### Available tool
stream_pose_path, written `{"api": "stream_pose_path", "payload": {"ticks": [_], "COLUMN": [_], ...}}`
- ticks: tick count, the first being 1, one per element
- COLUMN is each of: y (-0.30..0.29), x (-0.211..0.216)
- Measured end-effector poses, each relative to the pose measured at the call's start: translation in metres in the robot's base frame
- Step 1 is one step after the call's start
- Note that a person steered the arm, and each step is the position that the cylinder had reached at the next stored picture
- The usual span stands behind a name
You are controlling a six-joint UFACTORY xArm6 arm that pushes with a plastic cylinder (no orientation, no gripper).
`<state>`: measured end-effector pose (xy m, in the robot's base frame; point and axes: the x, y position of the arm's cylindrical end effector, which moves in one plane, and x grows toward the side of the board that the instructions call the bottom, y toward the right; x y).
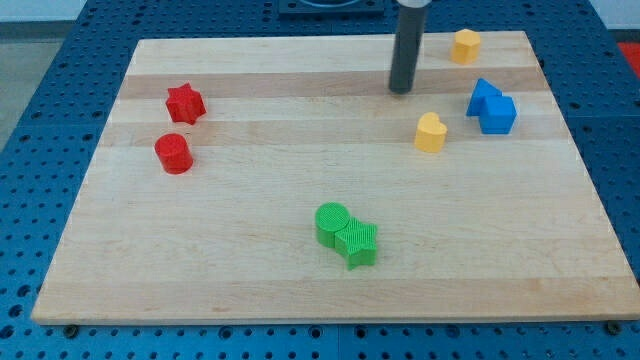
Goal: Push the yellow heart slightly upwards
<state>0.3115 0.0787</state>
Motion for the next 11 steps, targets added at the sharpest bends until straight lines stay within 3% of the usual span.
{"api": "stream_pose_path", "payload": {"ticks": [3, 5, 7, 11], "y": [-0.025, 0.009, 0.052, 0.031], "x": [0.093, 0.131, 0.116, 0.072]}}
